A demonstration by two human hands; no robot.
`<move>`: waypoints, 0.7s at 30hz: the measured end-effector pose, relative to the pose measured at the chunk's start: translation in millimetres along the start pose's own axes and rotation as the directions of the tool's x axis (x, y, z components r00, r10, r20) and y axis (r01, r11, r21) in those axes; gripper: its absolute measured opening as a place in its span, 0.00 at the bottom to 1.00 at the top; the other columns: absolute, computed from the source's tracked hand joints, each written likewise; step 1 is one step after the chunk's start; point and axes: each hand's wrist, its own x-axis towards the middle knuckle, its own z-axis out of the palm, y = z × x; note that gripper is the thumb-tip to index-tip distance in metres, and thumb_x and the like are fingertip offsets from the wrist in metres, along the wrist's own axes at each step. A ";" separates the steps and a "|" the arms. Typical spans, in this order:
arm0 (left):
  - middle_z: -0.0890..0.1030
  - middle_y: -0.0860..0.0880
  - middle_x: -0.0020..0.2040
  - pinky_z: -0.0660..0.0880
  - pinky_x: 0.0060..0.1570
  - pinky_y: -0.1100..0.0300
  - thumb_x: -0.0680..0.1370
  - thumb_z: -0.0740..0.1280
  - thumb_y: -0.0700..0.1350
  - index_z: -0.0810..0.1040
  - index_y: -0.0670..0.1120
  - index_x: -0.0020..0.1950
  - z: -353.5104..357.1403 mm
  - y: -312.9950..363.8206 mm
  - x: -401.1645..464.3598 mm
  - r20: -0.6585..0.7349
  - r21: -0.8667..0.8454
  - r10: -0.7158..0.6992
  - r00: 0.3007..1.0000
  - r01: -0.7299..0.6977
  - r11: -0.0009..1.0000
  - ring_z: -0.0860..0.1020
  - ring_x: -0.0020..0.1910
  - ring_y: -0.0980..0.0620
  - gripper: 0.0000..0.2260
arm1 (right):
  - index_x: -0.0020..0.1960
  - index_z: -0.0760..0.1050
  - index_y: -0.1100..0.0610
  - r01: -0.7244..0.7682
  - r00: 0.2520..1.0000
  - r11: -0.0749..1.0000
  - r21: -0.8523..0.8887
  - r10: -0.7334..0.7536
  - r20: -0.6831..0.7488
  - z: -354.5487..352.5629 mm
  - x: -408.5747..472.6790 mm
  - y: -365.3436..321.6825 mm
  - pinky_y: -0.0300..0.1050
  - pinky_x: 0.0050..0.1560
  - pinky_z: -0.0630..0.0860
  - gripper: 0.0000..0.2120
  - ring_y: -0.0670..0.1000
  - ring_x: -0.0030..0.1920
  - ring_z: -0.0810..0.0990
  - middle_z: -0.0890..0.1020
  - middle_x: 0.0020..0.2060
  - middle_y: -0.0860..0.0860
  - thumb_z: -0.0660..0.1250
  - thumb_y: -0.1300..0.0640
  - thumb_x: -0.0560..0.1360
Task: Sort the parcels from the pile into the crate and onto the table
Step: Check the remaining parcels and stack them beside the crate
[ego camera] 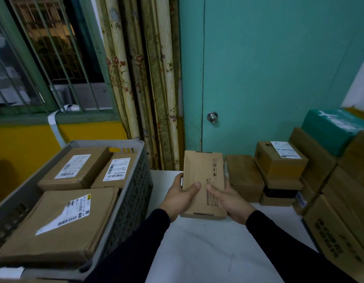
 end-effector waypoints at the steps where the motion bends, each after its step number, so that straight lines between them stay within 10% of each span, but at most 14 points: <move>1: 0.81 0.52 0.59 0.81 0.59 0.48 0.78 0.72 0.53 0.65 0.56 0.71 -0.4 0.4 -0.3 0.001 -0.008 -0.007 1.000 0.007 1.000 0.82 0.56 0.50 0.25 | 0.70 0.64 0.42 0.001 1.000 1.000 -0.007 -0.002 -0.013 0.9 0.4 -0.1 0.63 0.65 0.77 0.24 0.56 0.61 0.82 0.82 0.62 0.53 0.69 0.57 0.80; 6: 0.80 0.50 0.62 0.79 0.61 0.46 0.79 0.71 0.51 0.67 0.53 0.70 1.7 0.9 3.3 -0.070 0.109 0.031 0.997 -0.023 0.994 0.81 0.57 0.51 0.22 | 0.67 0.64 0.38 -0.001 0.999 1.000 0.031 0.003 -0.044 5.9 -1.1 -5.8 0.59 0.56 0.82 0.15 0.54 0.58 0.84 0.84 0.59 0.51 0.62 0.48 0.83; 11: 0.71 0.49 0.73 0.75 0.66 0.43 0.74 0.66 0.67 0.51 0.59 0.81 0.3 5.8 5.0 -0.183 0.148 0.072 0.980 -0.045 0.988 0.76 0.66 0.46 0.41 | 0.71 0.73 0.51 0.019 0.993 0.994 0.105 -0.007 -0.117 1.6 4.9 -9.4 0.56 0.58 0.80 0.19 0.54 0.60 0.82 0.84 0.59 0.53 0.55 0.44 0.85; 15: 0.75 0.50 0.69 0.75 0.65 0.44 0.66 0.60 0.81 0.68 0.63 0.72 -0.1 6.7 4.0 -0.072 0.069 -0.037 0.997 0.041 0.997 0.79 0.62 0.49 0.40 | 0.71 0.72 0.50 0.024 0.998 0.993 0.113 -0.017 -0.063 2.8 7.8 -10.2 0.60 0.64 0.77 0.19 0.54 0.62 0.82 0.83 0.61 0.52 0.64 0.47 0.82; 21: 0.75 0.61 0.58 0.70 0.51 0.61 0.77 0.67 0.60 0.59 0.62 0.70 6.4 19.9 -7.4 0.193 -0.050 -0.101 0.976 0.113 0.992 0.73 0.55 0.63 0.26 | 0.70 0.67 0.42 -0.025 0.999 0.995 0.092 0.027 -0.018 7.8 7.4 -12.4 0.63 0.59 0.80 0.20 0.59 0.57 0.83 0.84 0.57 0.54 0.65 0.44 0.80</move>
